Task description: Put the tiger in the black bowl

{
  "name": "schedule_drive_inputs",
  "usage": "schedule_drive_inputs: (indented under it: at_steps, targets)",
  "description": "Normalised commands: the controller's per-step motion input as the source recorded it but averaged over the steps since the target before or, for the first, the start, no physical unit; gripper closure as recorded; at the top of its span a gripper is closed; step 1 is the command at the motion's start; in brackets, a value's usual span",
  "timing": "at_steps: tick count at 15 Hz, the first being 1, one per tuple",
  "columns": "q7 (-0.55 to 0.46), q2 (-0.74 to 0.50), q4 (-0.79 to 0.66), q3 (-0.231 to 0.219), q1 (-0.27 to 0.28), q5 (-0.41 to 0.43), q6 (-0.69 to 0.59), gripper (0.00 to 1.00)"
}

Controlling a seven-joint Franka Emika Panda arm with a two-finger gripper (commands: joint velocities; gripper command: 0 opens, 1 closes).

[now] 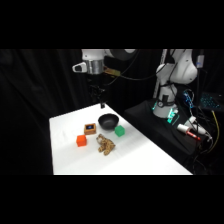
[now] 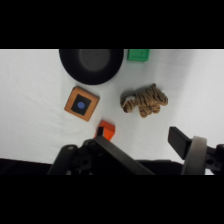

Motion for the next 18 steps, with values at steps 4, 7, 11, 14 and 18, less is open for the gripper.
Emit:
schedule_drive_inputs:
  at_steps: [4, 7, 11, 14, 18]
  targets:
    - [0.29, 0.09, -0.01, 0.024, -0.013, 0.011, 0.15, 0.00]
    - [0.62, 0.21, 0.00, 0.020, 0.027, -0.065, 0.35, 0.00]
    - [0.72, 0.26, 0.04, -0.030, 0.090, -0.184, 0.35, 0.00]
    - [0.66, 0.26, 0.08, -0.104, 0.154, -0.186, 0.24, 0.00]
    - [0.49, 0.27, 0.11, -0.126, 0.182, -0.068, 0.15, 0.00]
